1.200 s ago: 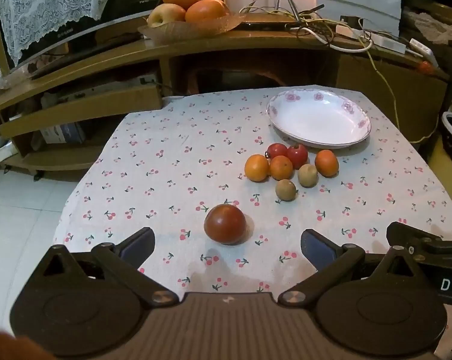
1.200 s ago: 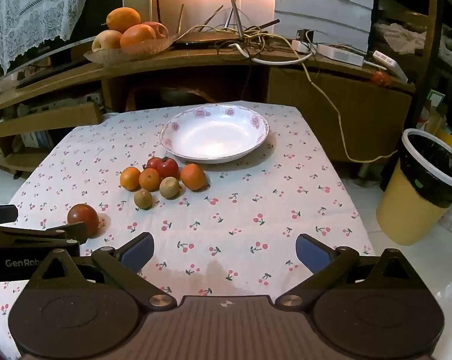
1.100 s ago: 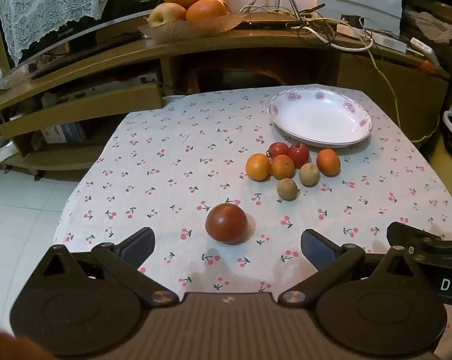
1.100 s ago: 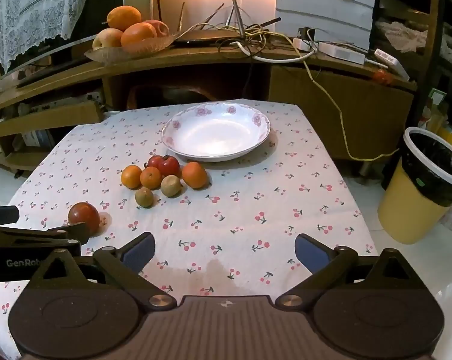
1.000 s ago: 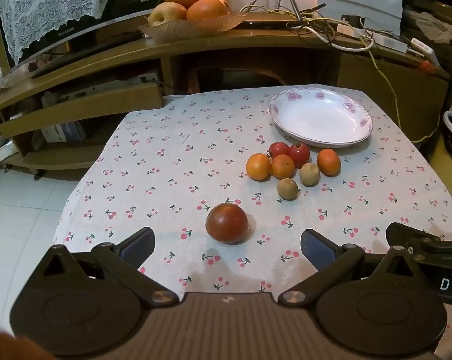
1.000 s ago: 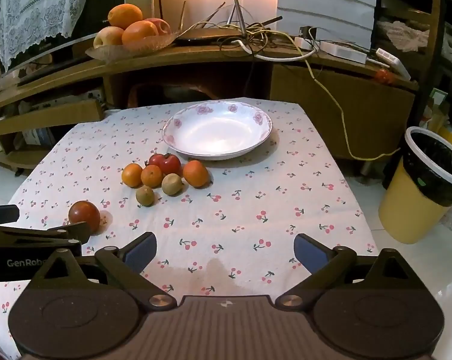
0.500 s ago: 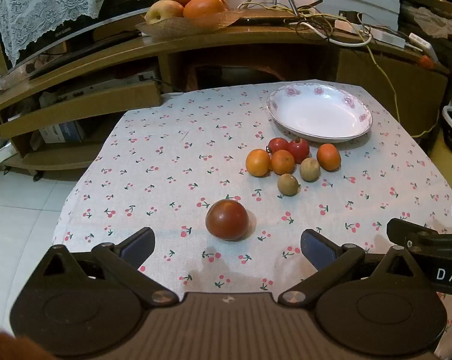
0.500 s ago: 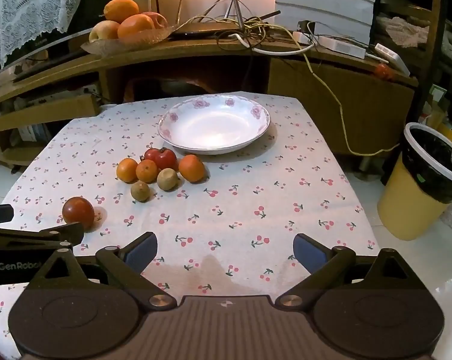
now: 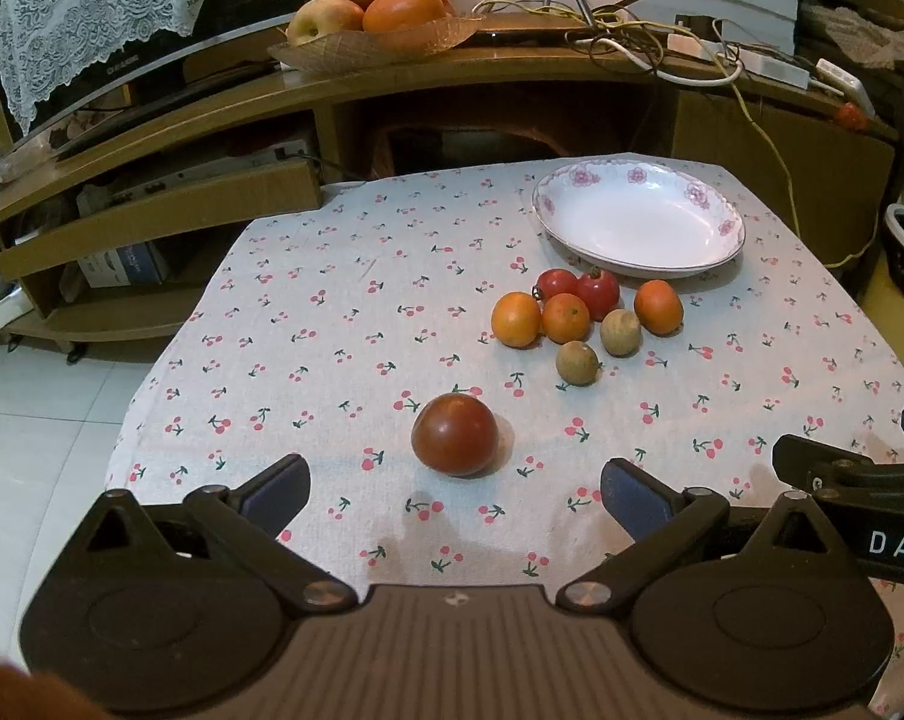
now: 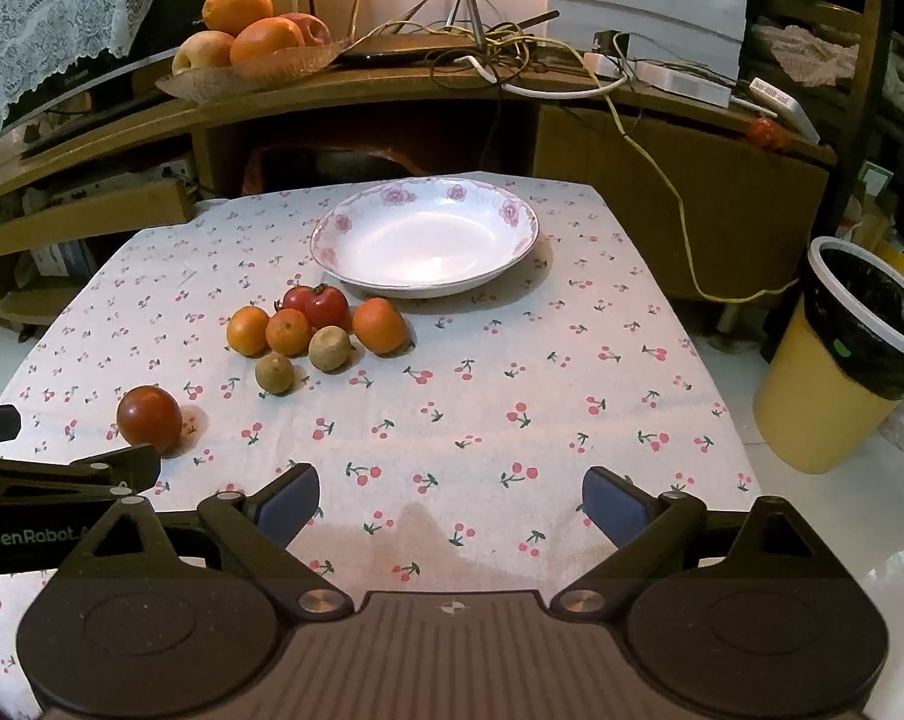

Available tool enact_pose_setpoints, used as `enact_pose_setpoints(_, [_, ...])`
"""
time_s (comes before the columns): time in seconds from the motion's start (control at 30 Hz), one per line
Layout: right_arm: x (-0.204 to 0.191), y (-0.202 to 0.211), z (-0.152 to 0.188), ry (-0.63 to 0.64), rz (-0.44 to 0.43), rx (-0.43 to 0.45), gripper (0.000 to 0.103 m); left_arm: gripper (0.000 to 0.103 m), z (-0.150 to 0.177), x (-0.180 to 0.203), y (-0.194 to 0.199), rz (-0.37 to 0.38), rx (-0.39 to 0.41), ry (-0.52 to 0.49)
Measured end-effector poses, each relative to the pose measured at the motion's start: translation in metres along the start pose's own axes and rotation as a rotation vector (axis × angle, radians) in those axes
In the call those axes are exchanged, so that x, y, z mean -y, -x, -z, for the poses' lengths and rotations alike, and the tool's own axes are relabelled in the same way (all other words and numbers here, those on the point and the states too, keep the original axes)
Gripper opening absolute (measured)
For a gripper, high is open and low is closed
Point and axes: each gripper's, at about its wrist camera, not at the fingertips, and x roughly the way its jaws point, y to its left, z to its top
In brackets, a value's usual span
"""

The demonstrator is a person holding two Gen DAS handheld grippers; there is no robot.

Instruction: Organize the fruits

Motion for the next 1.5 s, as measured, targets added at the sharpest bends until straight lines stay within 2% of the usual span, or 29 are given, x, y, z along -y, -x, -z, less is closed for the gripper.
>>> enact_pose_setpoints(0.4, [-0.001,-0.001,0.001,0.002,-0.009,-0.006,0.093,0.103,0.000,0.000,-0.001,0.000,-0.002,-0.001])
enact_pose_setpoints(0.87, [-0.005,-0.005,0.002,0.014,-0.046,-0.028,0.087,0.103,0.005,-0.005,-0.006,0.004,0.001,-0.018])
enact_pose_setpoints(1.3, [-0.012,-0.023,-0.013,0.052,-0.106,-0.057,0.081,0.103,-0.007,-0.008,-0.032,0.045,0.002,-0.055])
enact_pose_setpoints(1.37, [-0.011,-0.025,-0.017,0.052,-0.120,-0.055,0.081,0.099,-0.007,-0.007,-0.038,0.042,-0.003,-0.061])
enact_pose_setpoints(1.5, [-0.011,-0.035,-0.026,0.064,-0.136,-0.056,0.080,0.082,-0.008,-0.010,-0.053,0.041,-0.024,-0.068])
